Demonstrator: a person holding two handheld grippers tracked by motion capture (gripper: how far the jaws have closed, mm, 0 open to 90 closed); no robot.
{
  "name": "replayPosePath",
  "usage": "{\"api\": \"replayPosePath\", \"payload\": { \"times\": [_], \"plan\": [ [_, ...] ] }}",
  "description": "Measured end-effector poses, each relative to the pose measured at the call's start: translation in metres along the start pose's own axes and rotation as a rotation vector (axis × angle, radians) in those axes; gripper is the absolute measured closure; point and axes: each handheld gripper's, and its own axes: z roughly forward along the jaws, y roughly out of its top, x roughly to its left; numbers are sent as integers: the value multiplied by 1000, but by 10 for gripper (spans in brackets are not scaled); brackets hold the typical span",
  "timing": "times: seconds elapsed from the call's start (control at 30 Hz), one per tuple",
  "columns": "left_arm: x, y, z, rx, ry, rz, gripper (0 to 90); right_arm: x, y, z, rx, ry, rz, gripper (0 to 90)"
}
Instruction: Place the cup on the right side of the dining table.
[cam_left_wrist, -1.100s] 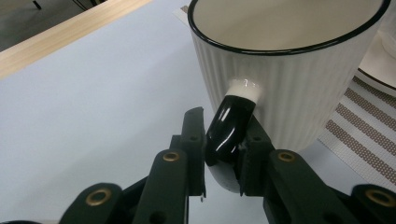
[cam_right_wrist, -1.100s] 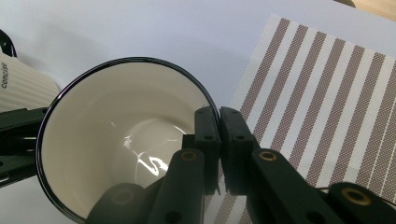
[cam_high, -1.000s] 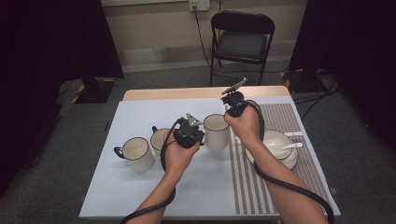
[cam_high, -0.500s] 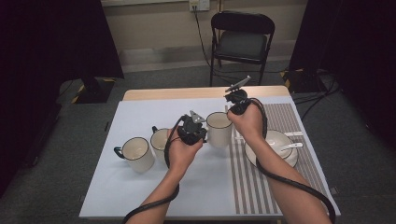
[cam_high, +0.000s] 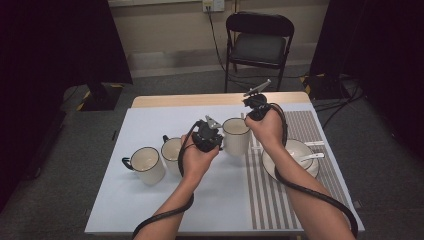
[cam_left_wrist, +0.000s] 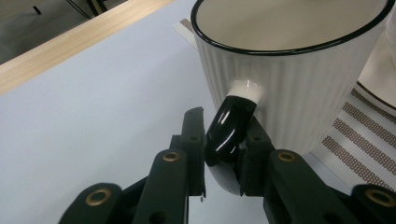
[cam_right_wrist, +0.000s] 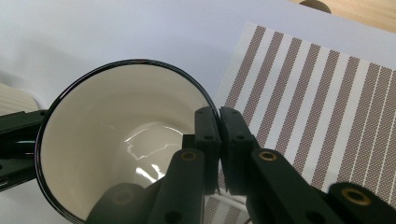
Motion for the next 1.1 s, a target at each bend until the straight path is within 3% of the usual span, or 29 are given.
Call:
{"api": "replayPosePath", "payload": {
  "times": [0.67, 1.1],
  "plan": [
    [0, 10, 13, -13, -5, -7, 761, -14, 4, 5, -12, -8, 31, 867],
    [3, 12, 17, -13, 5, 0, 761, -15, 6, 8, -12, -8, 49, 867]
  ]
}}
